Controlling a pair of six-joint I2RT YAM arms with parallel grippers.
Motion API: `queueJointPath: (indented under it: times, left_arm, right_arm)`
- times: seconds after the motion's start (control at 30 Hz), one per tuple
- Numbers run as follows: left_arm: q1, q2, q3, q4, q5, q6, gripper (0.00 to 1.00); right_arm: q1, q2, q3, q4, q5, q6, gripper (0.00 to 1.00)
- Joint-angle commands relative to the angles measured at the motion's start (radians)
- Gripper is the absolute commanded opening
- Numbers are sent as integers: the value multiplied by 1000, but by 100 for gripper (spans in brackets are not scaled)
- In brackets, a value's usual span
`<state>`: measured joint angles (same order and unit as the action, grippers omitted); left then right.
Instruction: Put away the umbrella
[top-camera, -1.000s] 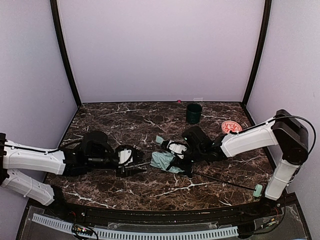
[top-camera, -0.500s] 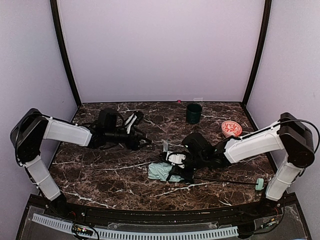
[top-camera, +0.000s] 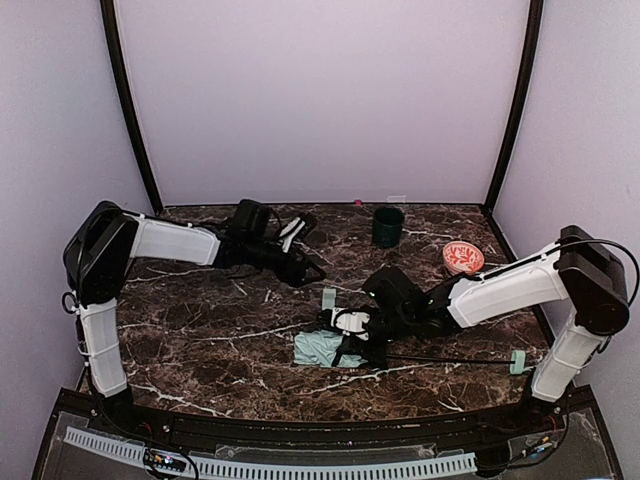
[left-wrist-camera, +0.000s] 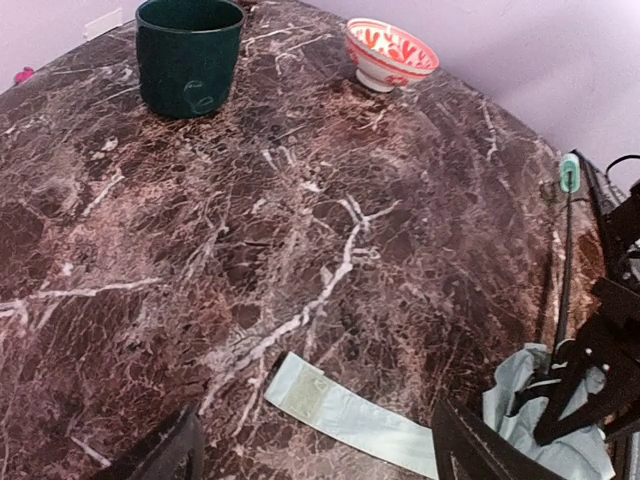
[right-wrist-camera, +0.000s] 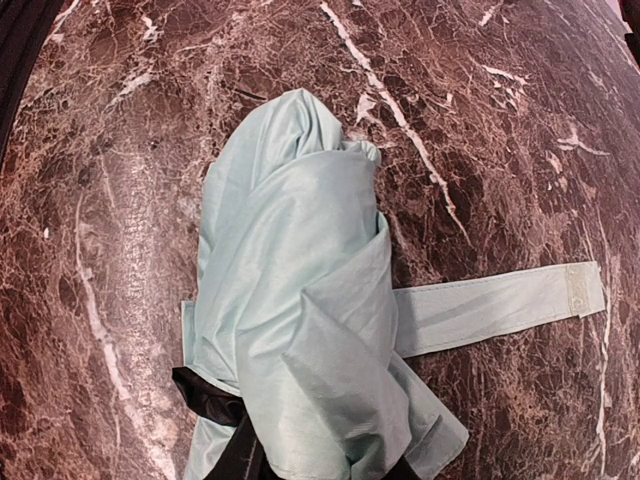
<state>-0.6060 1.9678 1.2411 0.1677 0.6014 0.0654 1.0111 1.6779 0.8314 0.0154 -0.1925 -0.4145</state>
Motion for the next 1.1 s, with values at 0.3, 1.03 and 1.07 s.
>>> queueJointPath:
  times: [0.3,1.03,1.07]
  left_arm:
    - [-198,147,197,-285,-521,241,90]
    - [-140,281,426,-655,-270,331,70]
    - [-140,288,436,-667,-265,329,69]
  right_arm:
    - [24,42,-10,-65,-11,-17,0]
    - [24,53,1,-85,-19,-23,0]
    - [24,53,2,-85,-17,-22,0]
